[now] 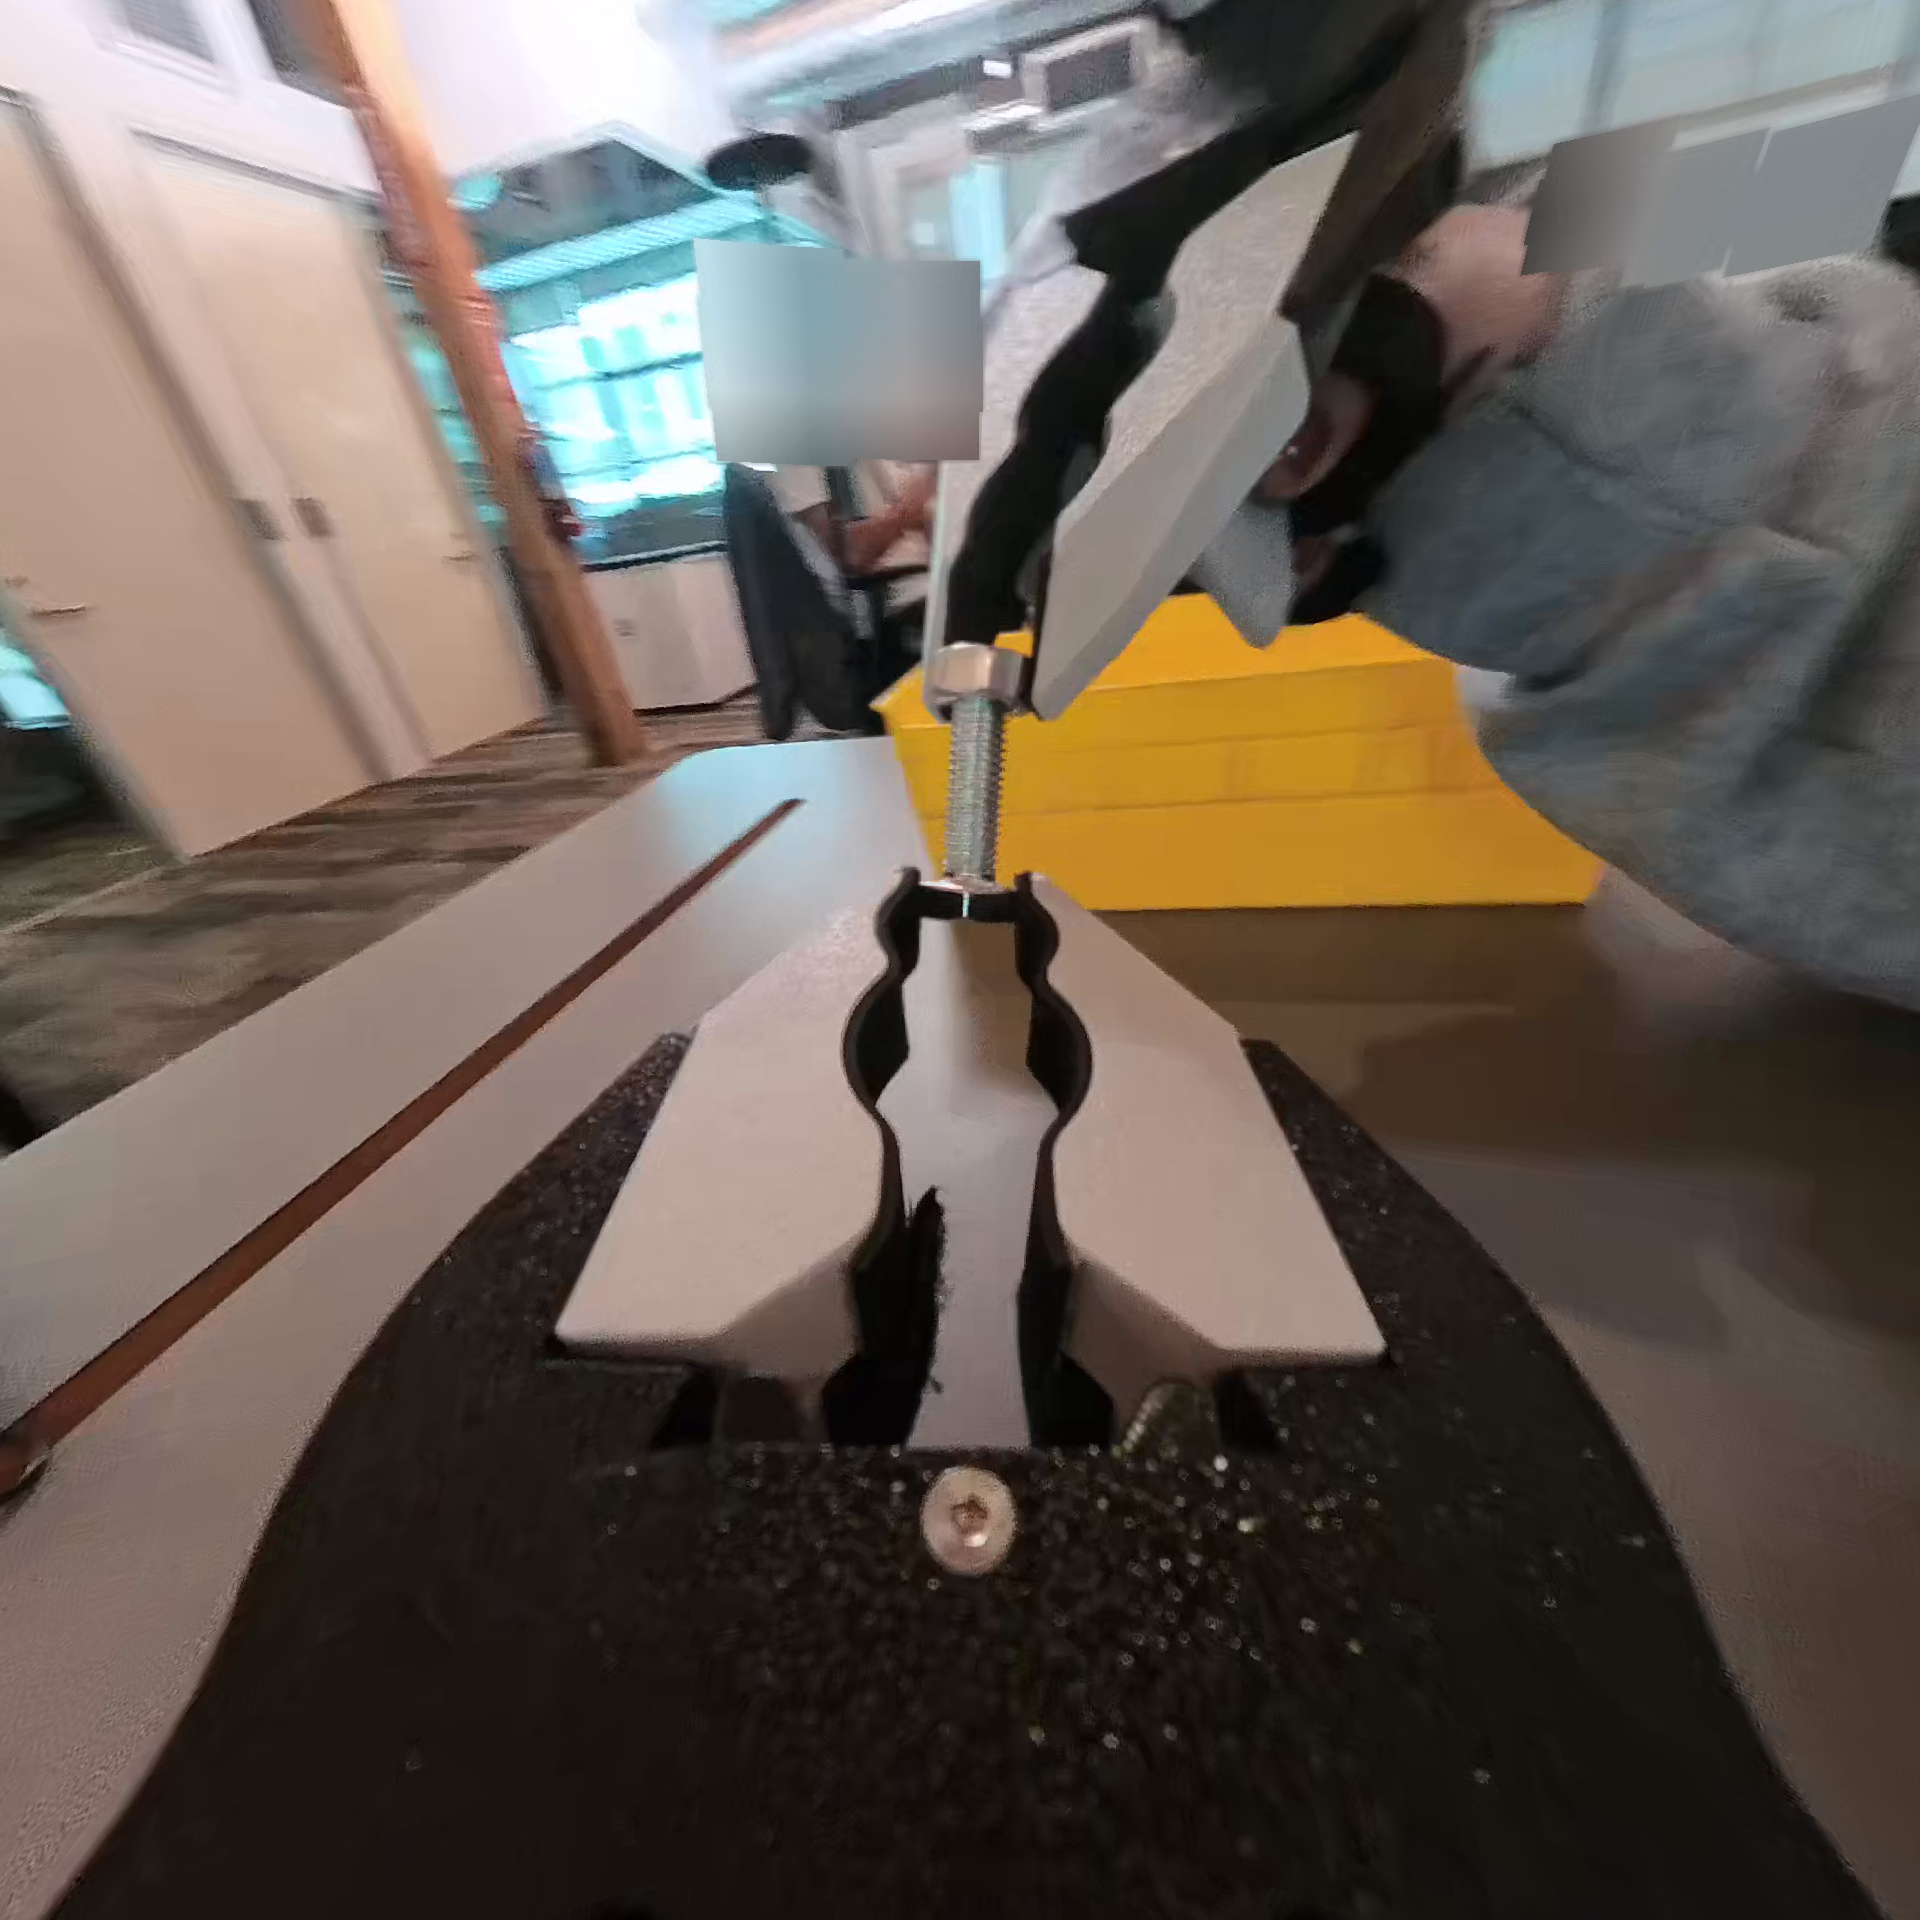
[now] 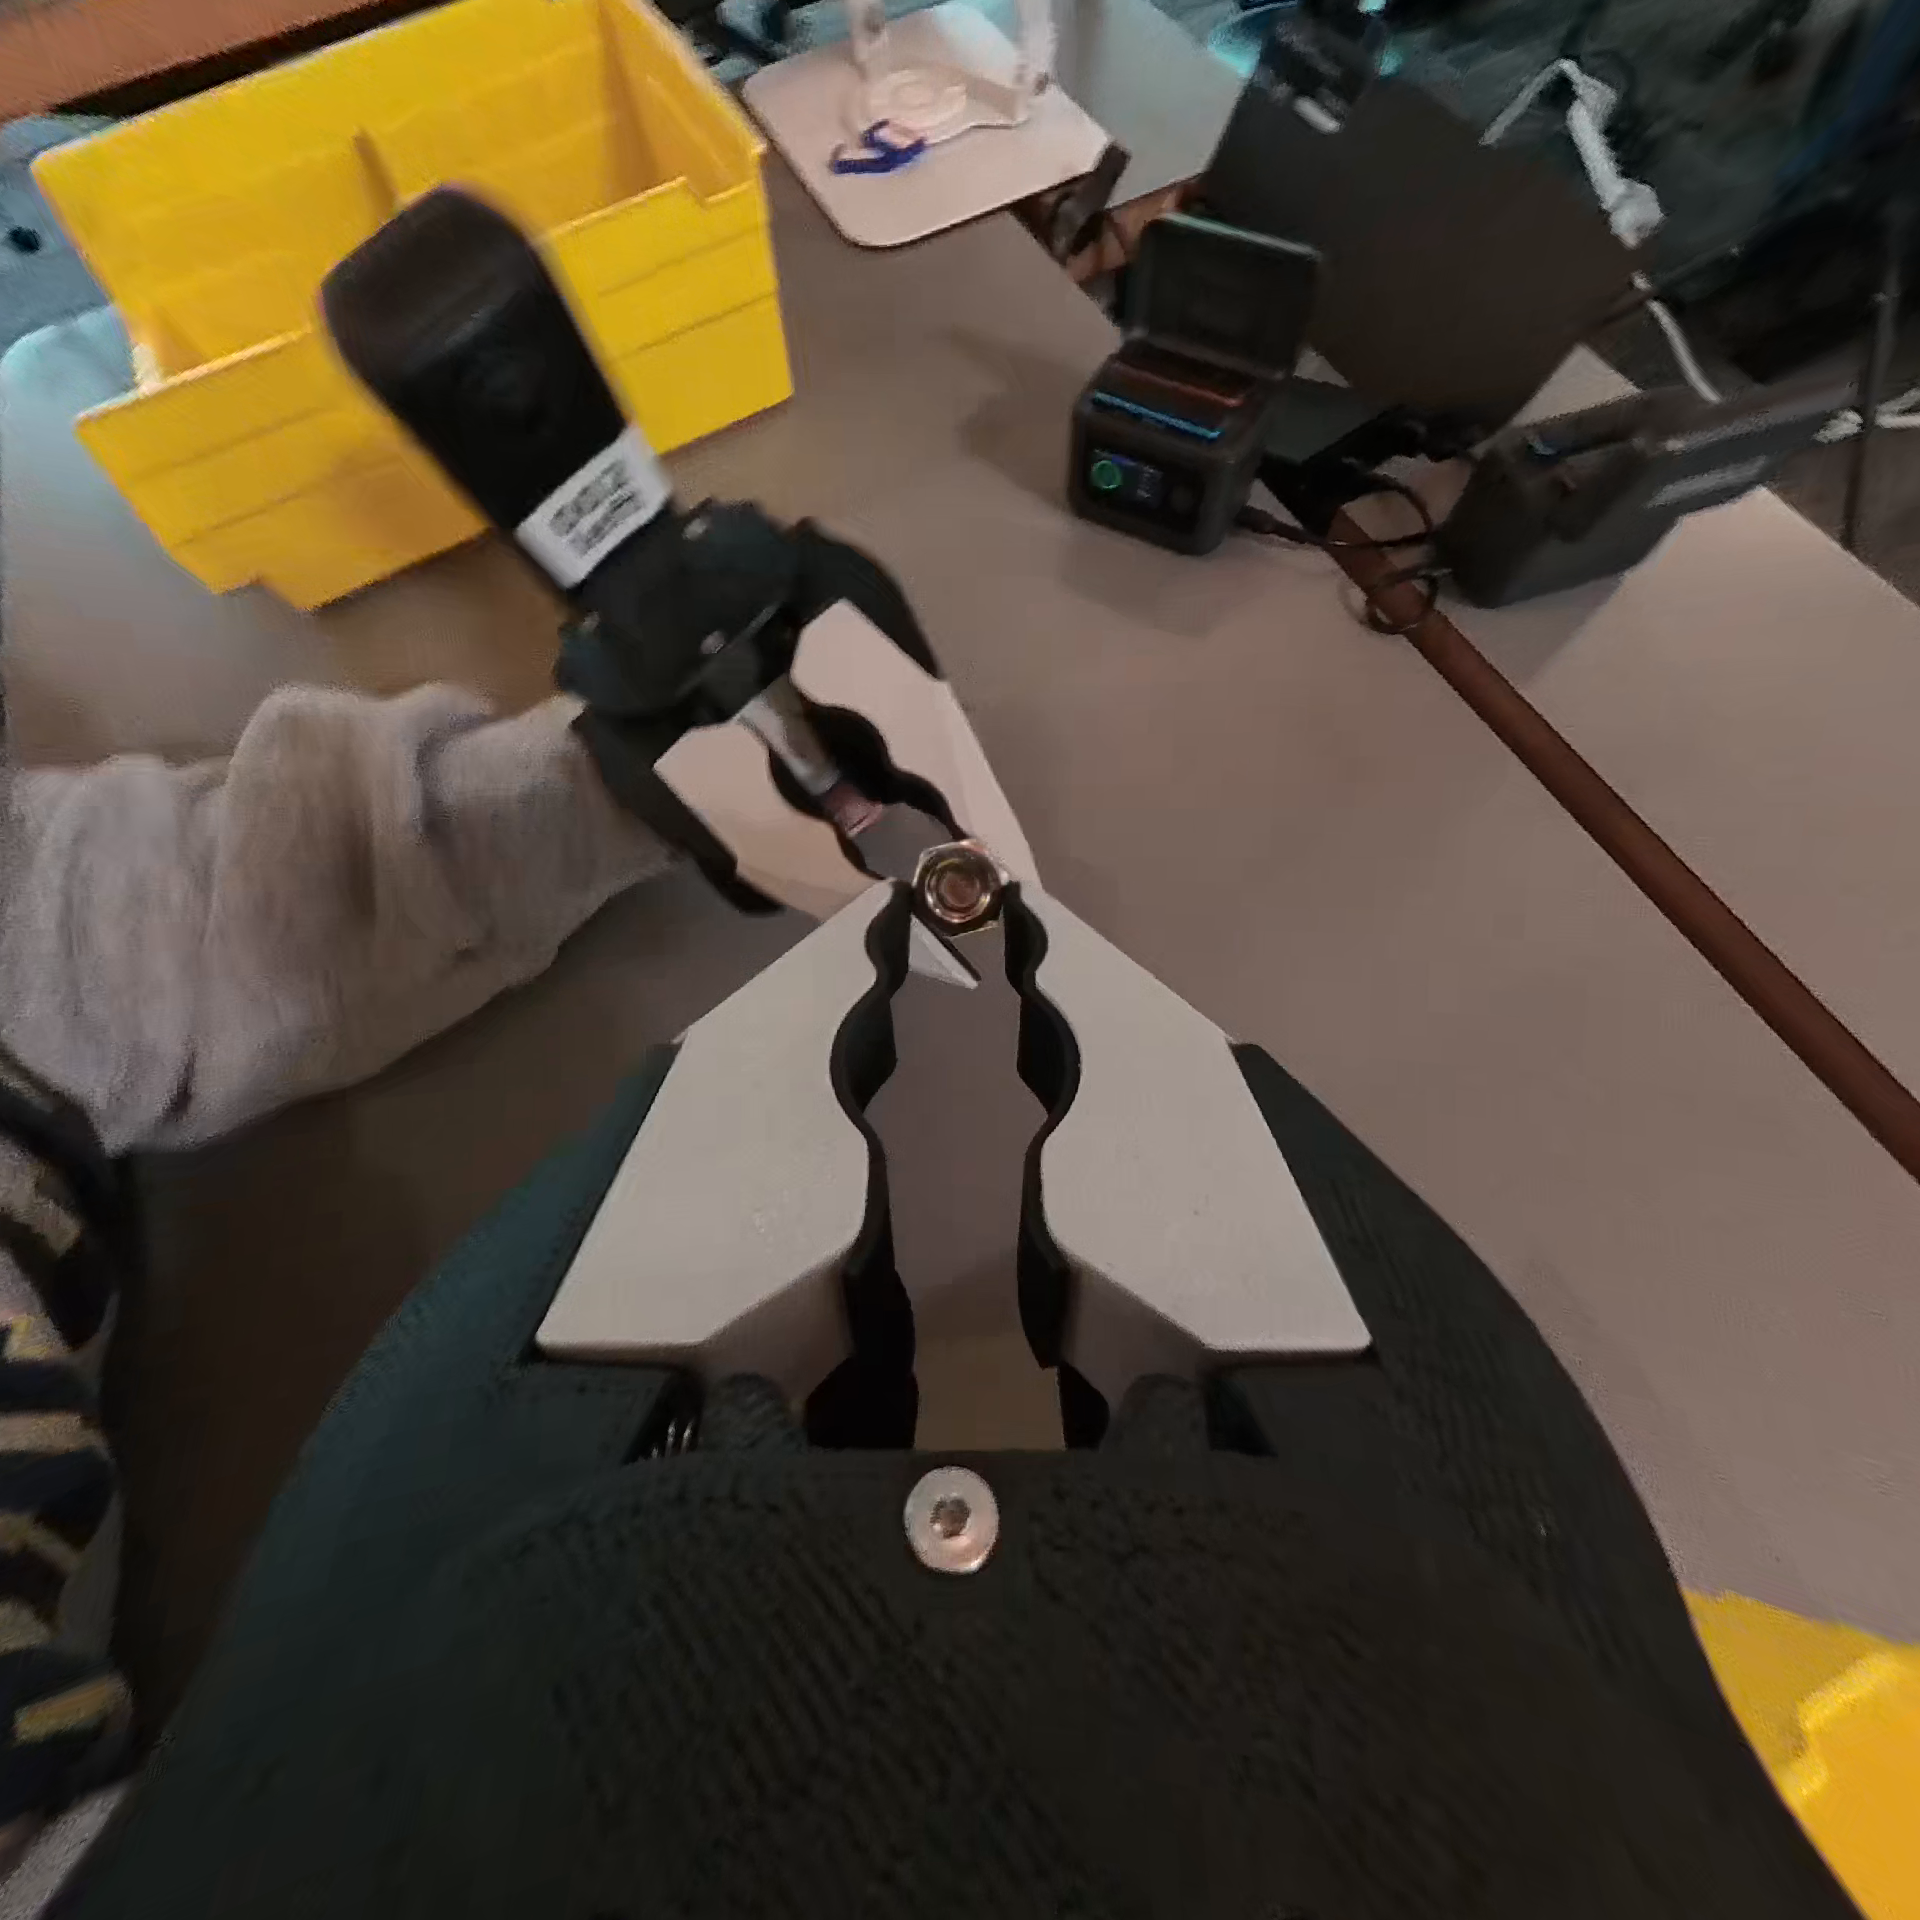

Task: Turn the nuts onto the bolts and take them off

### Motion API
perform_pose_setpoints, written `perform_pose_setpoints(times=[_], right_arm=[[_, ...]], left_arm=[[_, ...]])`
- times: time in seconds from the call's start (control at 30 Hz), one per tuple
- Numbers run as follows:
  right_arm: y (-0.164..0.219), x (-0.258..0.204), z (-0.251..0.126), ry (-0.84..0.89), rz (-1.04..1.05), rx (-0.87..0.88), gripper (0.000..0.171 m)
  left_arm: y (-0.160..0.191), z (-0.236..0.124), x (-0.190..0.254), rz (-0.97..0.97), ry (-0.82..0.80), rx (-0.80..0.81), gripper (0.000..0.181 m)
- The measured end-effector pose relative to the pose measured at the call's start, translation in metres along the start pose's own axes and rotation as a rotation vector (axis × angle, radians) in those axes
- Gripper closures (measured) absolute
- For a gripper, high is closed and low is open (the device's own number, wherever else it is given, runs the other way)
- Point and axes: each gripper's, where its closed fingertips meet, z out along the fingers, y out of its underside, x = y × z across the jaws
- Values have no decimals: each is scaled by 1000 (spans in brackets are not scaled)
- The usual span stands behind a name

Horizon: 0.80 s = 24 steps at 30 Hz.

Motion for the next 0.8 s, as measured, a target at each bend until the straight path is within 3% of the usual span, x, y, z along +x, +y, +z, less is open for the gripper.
perform_pose_setpoints(times=[0.17, 0.3, 0.63, 0.8], right_arm=[[-9, 8, -3, 94, 88, 15, 155], [-10, 8, -6, 118, 94, 13, 155], [-16, 6, -6, 108, 92, 44, 155], [-20, -2, -12, 11, 116, 97, 155]], left_arm=[[-7, 4, -15, 61, -357, 36, 166], [-11, 4, -16, 112, -502, 30, 166], [-16, 1, -17, 121, -536, 45, 166], [-24, 2, -8, 50, -381, 122, 166]])
